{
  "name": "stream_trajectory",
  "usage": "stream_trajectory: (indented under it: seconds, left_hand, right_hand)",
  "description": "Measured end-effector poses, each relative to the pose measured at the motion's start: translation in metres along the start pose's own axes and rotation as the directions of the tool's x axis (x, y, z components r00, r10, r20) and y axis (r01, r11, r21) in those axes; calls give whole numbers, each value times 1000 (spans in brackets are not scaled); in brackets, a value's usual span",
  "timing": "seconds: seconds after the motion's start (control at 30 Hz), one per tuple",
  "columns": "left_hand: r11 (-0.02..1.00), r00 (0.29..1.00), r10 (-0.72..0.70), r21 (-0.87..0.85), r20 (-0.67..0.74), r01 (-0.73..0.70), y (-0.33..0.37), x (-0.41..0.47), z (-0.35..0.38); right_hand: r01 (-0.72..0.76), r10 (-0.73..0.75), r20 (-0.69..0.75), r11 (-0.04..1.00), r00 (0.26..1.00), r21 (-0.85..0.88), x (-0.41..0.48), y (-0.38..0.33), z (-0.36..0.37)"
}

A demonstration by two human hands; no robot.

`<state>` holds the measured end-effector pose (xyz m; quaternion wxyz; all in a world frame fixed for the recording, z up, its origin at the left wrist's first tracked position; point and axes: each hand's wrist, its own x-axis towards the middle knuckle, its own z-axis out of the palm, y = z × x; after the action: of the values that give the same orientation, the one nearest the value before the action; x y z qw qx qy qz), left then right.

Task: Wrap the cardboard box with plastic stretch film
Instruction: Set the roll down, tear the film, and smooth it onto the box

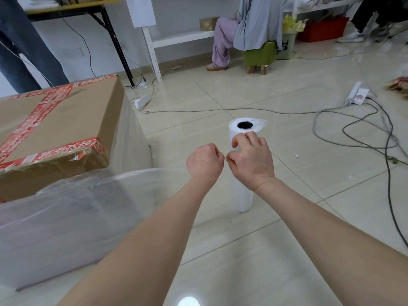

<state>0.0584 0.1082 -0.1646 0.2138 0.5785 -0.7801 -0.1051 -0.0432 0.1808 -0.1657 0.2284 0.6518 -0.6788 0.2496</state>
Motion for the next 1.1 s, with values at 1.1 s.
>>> stream_trajectory:
  seconds: [1.1]
  left_hand:
    - [929,922,368,-93,122,-358,-31,-10,6]
  right_hand:
    - [-218,211,287,976,934,-9,-15,3,18]
